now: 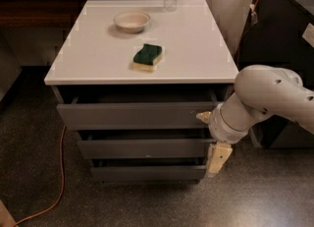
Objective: Place sponge into bottom drawer
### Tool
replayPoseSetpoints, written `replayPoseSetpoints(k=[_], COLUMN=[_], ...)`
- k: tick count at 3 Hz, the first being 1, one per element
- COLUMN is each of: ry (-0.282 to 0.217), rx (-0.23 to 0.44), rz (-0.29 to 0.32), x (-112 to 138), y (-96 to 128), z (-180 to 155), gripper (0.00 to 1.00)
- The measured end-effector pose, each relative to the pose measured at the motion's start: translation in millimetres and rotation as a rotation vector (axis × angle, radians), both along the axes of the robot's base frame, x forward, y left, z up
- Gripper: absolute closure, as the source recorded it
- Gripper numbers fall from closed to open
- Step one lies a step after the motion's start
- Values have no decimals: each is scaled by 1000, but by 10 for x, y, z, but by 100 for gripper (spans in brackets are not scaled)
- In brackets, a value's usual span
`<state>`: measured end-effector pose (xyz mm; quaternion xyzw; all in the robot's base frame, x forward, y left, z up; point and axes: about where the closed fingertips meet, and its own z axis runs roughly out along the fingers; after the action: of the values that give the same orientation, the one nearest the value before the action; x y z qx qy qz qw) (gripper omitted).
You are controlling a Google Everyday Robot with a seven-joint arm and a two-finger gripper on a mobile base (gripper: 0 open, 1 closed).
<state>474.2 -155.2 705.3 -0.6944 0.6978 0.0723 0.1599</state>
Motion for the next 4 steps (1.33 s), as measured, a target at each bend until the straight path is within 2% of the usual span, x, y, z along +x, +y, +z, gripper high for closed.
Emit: replayPoseSetpoints(k=[2,4], ry=[-37,-60], rx=[0,19], rz=[46,62], x=[275,479], y=[-104,-199], z=[-855,-1642], gripper=[0,0])
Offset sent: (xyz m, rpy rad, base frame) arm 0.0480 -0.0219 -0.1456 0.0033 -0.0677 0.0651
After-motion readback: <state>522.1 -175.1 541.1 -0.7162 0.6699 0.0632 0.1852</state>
